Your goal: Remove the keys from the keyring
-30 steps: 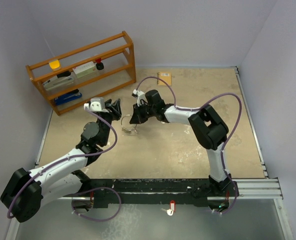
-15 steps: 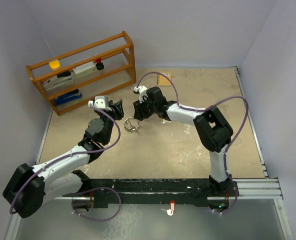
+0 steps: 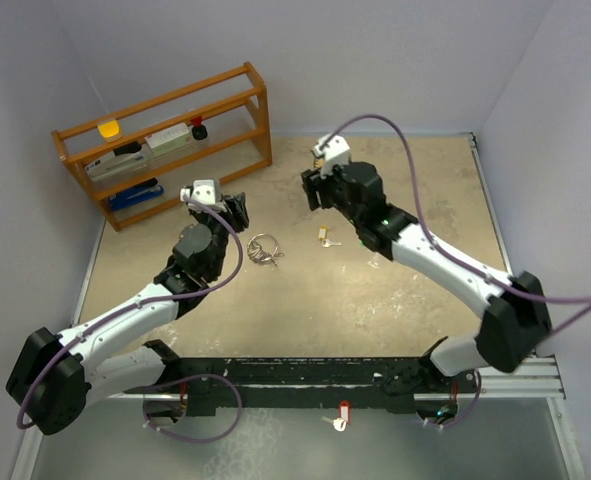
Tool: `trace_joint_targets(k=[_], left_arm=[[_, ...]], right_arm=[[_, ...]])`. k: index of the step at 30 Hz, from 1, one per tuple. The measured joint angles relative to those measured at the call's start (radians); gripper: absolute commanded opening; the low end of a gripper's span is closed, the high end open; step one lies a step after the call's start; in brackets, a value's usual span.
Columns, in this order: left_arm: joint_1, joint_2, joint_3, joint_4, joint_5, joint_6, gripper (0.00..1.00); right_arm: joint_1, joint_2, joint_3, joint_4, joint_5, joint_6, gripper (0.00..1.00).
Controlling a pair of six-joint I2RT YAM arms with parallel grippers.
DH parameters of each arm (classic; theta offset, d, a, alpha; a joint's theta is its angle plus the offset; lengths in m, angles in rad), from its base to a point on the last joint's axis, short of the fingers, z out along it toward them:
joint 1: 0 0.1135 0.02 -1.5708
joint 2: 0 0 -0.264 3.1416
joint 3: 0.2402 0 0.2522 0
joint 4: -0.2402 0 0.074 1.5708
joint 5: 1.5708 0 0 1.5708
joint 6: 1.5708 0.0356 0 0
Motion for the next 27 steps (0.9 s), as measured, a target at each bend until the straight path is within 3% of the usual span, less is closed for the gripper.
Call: trace_joint_targets(k=[6,13,18,27], left_arm=[[0.000,0.047,0.028,-0.079,-0.062,-0.023,0.53],[0.000,0.058,0.028,-0.121,-0.116,-0.048,0.62],[0.000,0.048,0.016,-0.125,-0.149,-0.051,0.64],[0.000,0.035,-0.008,-0.141,-0.174,-0.078,0.66]], right_arm=[[-0.032,-0.267,-0.275,0.072,0.264,-0.025,0.79],[-0.151,-0.426,-0.502,0.128,0.442,0.029,0.83],[-0.161,-0.543,-0.654,0.201,0.529,0.056,0.83],[-0.161,-0.674,-0.737,0.284,0.709,0.095,0.89]])
